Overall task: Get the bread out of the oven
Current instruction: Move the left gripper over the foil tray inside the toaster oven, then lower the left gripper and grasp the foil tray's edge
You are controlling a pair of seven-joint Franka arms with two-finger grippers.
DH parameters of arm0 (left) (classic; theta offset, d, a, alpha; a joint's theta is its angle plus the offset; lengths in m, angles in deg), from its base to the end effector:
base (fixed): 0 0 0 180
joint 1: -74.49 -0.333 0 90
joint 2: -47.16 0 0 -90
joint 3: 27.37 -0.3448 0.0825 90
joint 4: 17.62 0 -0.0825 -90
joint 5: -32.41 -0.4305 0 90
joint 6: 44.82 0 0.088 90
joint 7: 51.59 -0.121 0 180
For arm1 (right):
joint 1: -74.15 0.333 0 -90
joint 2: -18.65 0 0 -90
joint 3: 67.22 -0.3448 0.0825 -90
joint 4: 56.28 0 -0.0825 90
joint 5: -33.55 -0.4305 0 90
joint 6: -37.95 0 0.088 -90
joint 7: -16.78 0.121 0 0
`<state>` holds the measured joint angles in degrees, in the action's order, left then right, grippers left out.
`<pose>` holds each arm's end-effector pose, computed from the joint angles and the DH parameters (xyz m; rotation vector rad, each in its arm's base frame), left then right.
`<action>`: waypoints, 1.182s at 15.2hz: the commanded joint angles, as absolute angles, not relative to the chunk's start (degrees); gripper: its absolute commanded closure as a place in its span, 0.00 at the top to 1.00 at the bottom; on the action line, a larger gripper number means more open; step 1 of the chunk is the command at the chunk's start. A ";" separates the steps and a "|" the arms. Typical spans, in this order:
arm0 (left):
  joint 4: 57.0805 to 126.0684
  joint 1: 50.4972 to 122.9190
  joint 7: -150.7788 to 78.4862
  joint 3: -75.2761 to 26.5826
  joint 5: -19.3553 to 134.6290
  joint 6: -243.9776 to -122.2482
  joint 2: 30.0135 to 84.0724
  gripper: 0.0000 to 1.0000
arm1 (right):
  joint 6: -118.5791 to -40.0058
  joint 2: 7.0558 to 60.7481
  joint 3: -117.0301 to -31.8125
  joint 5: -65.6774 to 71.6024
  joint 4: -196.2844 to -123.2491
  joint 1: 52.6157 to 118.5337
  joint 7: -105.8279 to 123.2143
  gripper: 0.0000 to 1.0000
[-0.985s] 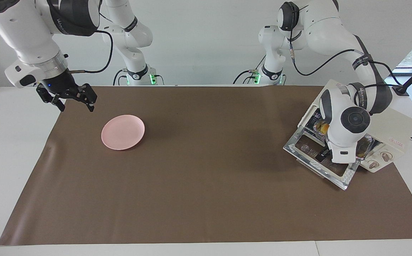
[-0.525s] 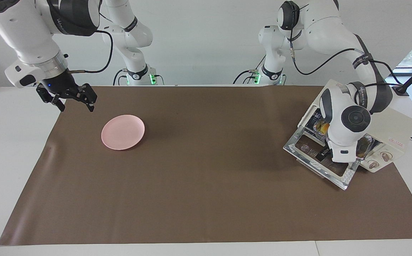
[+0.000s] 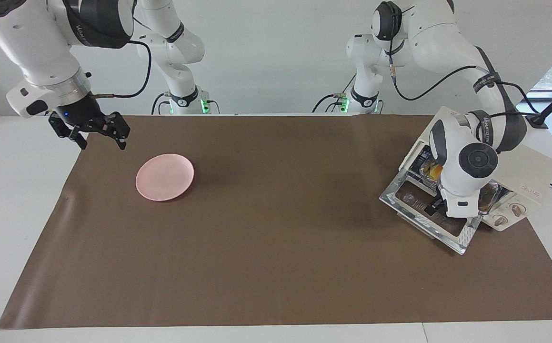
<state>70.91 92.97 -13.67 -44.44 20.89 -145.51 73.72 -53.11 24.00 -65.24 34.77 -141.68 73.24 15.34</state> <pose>0.7080 -0.0234 0.3744 -2.6440 -0.7629 0.1513 0.6336 -0.0335 0.6250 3.1166 -0.0387 0.0071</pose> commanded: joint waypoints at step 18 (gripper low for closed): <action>84.06 93.39 -12.48 -44.69 19.49 -154.50 67.46 1.00 | -52.49 23.22 -65.55 35.40 -142.50 73.10 14.41 1.00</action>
<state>80.73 92.97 -13.60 -44.44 20.89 -152.36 70.02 -53.11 24.00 -65.24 34.77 -141.68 73.24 15.34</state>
